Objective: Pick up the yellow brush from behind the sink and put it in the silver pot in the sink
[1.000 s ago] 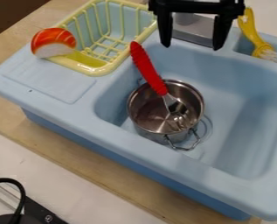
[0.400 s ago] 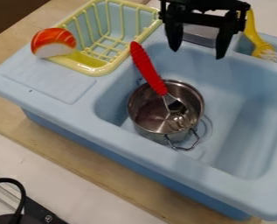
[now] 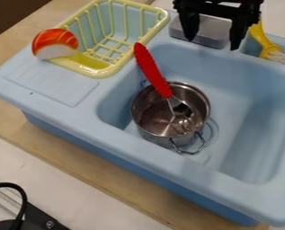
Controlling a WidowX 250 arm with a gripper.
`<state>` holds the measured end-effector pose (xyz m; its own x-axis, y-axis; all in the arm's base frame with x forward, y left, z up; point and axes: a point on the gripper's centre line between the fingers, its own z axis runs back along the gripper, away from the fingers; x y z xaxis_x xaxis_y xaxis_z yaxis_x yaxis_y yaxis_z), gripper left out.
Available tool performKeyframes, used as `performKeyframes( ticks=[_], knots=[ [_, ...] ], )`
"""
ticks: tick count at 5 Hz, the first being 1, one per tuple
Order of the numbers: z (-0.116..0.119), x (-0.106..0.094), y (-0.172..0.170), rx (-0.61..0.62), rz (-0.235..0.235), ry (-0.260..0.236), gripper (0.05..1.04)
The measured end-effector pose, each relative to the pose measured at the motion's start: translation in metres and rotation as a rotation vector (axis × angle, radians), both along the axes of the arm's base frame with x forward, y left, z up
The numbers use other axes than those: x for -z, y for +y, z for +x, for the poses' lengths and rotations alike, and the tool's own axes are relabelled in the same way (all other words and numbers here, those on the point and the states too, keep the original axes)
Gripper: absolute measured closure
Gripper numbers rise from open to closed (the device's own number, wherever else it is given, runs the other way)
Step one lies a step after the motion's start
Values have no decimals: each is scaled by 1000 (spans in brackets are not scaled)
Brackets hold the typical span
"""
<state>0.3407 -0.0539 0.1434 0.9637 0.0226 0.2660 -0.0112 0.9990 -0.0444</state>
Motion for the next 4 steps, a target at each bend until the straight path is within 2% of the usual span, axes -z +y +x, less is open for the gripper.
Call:
performKeyframes(
  ticks=[1, 2, 4],
  knots=[
    [10, 0, -1, 18, -38, -71, 86],
    [14, -3, -3, 44, -41, -96, 86],
    [31, -14, 3, 89, -34, -200, 86]
  ],
)
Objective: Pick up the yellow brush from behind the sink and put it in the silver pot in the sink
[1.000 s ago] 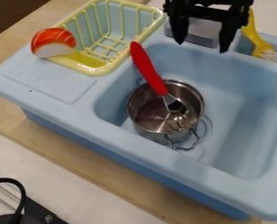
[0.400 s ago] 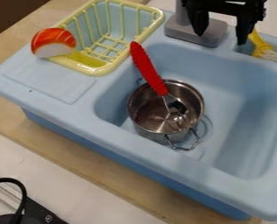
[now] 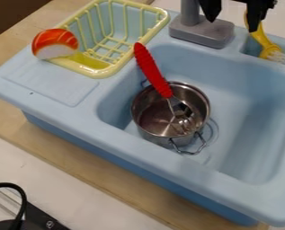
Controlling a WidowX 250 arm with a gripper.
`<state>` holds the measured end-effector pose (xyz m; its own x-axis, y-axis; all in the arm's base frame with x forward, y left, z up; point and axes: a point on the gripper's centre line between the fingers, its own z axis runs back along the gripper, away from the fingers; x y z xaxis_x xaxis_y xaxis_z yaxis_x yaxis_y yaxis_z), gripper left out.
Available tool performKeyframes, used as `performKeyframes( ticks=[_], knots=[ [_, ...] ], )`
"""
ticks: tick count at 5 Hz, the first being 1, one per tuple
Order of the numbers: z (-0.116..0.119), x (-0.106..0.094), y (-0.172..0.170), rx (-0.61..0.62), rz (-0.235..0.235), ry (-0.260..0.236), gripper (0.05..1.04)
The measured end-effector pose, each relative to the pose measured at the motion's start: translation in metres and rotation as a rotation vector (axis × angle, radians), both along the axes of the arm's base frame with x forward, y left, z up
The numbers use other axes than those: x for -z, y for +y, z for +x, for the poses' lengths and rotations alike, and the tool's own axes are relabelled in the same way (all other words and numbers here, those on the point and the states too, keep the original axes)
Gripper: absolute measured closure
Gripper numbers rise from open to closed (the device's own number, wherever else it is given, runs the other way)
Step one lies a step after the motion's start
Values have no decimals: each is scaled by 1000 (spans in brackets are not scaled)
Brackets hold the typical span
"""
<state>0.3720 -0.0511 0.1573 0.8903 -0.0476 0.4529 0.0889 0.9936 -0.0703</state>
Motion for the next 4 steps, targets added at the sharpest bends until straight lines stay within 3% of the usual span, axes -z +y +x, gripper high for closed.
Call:
performKeyframes(
  ticks=[2, 3, 4],
  knots=[
    [17, 7, 2, 18, -14, -70, 86],
    [20, 12, -3, 40, -27, -74, 86],
    [25, 11, -8, 76, -52, -107, 86]
  ],
)
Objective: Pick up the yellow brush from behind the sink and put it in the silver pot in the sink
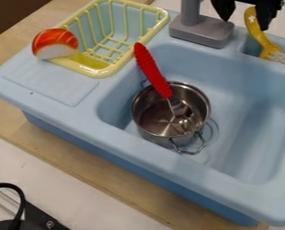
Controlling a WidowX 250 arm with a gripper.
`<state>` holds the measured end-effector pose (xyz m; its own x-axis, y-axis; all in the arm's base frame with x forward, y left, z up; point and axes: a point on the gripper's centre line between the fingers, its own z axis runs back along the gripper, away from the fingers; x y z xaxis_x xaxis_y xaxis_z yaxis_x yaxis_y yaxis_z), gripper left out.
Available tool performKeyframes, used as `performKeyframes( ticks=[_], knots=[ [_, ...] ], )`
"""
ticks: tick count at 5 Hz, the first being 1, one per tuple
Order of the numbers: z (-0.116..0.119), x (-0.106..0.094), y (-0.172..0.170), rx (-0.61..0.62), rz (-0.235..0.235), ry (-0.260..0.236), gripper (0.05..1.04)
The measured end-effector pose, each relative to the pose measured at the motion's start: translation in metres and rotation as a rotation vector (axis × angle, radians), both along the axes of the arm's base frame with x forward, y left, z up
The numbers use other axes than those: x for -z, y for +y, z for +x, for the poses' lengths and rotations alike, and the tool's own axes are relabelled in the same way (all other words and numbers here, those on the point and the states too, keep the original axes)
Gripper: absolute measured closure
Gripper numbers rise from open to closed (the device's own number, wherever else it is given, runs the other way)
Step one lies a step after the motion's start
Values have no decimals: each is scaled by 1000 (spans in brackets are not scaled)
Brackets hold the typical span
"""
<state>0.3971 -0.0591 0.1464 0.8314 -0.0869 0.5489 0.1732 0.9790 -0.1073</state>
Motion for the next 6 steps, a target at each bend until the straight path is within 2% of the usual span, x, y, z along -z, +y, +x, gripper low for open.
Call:
performKeyframes(
  ticks=[1, 2, 3, 4, 5, 6],
  knots=[
    [5, 6, -4, 26, -8, -5, 89],
    [8, 11, -8, 60, -30, 0, 144],
    [10, 17, -9, 71, -47, 11, 383],
    [10, 19, -5, 57, -70, 15, 694],
    [7, 18, -5, 44, -83, 14, 893],
    [3, 16, -4, 35, -78, 14, 984]
  ],
)
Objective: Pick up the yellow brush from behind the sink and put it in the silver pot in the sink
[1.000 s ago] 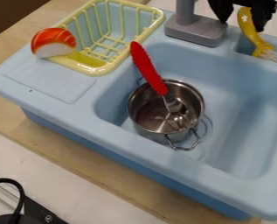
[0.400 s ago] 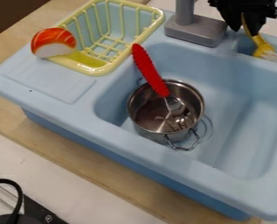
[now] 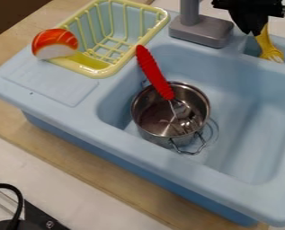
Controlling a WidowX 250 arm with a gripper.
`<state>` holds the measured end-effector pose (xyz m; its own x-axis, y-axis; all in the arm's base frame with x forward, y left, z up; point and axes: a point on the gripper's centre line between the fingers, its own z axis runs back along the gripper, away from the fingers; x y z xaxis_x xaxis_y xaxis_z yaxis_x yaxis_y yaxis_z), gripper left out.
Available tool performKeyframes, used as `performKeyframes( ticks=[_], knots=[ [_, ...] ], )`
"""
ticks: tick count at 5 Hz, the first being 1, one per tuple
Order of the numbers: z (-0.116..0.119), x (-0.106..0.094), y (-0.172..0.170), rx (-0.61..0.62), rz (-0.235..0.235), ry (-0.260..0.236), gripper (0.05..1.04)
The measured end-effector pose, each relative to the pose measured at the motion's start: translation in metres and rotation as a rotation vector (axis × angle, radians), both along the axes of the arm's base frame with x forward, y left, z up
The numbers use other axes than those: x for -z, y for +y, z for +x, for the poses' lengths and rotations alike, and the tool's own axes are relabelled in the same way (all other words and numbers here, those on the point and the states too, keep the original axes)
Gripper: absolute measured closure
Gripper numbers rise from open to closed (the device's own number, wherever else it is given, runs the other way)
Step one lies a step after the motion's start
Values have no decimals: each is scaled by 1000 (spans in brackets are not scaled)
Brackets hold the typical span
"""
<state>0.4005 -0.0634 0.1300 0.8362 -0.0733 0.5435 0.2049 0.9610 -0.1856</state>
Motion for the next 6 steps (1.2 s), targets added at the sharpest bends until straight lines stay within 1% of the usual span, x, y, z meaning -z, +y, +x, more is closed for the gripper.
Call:
performKeyframes(
  ticks=[1, 2, 3, 4, 5, 6],
  knots=[
    [-13, -10, -6, 29, -10, -21, 1011],
    [-24, -23, -7, 33, -40, -58, 1018],
    [-35, -38, -5, 13, -45, -94, 1019],
    [-44, -46, -7, -8, -65, -119, 1019],
    [-50, -54, -8, -33, -54, -125, 1019],
    [-61, -59, -4, -109, -51, -102, 1019]
  ],
)
